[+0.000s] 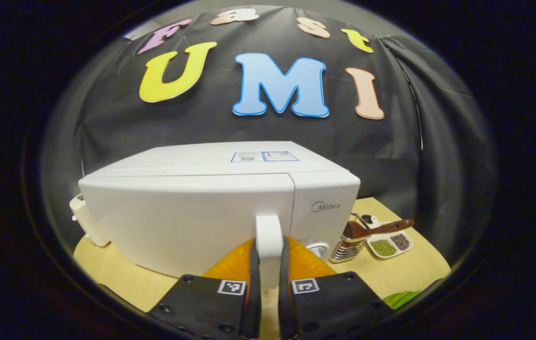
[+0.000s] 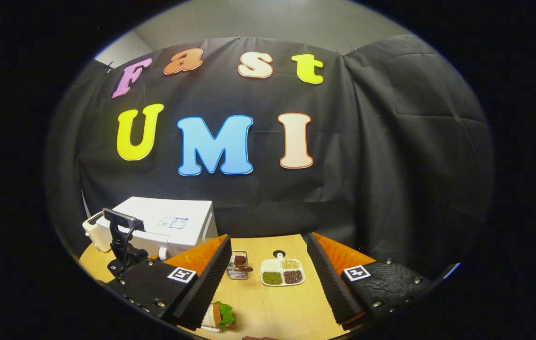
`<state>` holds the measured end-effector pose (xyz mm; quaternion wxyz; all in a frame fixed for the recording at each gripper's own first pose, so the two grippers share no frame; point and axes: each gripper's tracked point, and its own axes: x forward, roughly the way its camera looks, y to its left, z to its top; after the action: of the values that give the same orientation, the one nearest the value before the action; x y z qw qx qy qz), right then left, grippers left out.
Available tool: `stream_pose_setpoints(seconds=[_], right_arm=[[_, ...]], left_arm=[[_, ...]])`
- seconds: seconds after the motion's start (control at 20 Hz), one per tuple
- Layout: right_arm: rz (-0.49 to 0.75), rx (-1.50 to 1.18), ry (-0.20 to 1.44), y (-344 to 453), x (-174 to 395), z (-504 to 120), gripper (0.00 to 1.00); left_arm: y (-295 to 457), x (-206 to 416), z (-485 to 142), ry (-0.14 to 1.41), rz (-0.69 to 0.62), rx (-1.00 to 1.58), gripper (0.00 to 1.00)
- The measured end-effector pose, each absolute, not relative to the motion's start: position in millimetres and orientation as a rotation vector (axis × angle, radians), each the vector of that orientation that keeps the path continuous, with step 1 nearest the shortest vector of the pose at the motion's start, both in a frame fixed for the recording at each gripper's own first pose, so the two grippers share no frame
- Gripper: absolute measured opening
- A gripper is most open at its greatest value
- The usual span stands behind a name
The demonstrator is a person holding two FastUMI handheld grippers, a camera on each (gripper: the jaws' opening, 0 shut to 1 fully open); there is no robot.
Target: Open the microwave oven with the left hand, put the food in, and close the microwave oven.
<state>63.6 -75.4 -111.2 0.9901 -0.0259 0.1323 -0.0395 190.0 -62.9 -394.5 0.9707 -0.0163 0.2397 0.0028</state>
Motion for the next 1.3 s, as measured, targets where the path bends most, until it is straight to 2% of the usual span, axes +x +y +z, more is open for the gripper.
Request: stream_pose_setpoints(seconds=[0.05, 0.1, 0.15, 0.2, 0.4, 0.55, 0.9, 1.3], right_arm=[[-0.078, -0.049, 0.268, -75.3, 62.9, -113.1, 0.98], [-0.074, -0.046, 0.272, -74.3, 62.3, -114.6, 0.98], [-0.072, -0.044, 0.277, -73.6, 61.4, -117.4, 0.98], [-0.069, -0.041, 0.279, -72.5, 60.8, -117.6, 0.98], [-0.064, -0.048, 0.279, -71.8, 57.9, -118.9, 0.98], [-0.068, -0.039, 0.28, -71.1, 55.2, -121.9, 0.98], [-0.016, -0.015, 0.274, -40.2, 46.7, -118.6, 0.98], [0.034, -0.041, 0.273, 1.7, 29.3, -123.9, 0.98]], left_arm=[[-64.0, 193.6, -397.1, 0.491, 0.001, -0.029, 0.2], [-65.0, 188.1, -394.1, 0.498, -0.008, -0.017, 0.13], [-64.4, 184.8, -393.0, 0.505, -0.012, -0.016, 0.12], [-64.6, 186.6, -394.6, 0.514, -0.022, -0.016, 0.07], [-64.9, 177.7, -393.3, 0.538, -0.039, -0.008, 0.07], [-64.0, 136.2, -386.7, 0.504, -0.105, 0.06, 0.07], [-43.4, 55.8, -378.6, 0.533, -0.269, 0.058, 0.07], [20.9, -48.3, -367.5, 0.589, -0.403, 0.107, 0.08]])
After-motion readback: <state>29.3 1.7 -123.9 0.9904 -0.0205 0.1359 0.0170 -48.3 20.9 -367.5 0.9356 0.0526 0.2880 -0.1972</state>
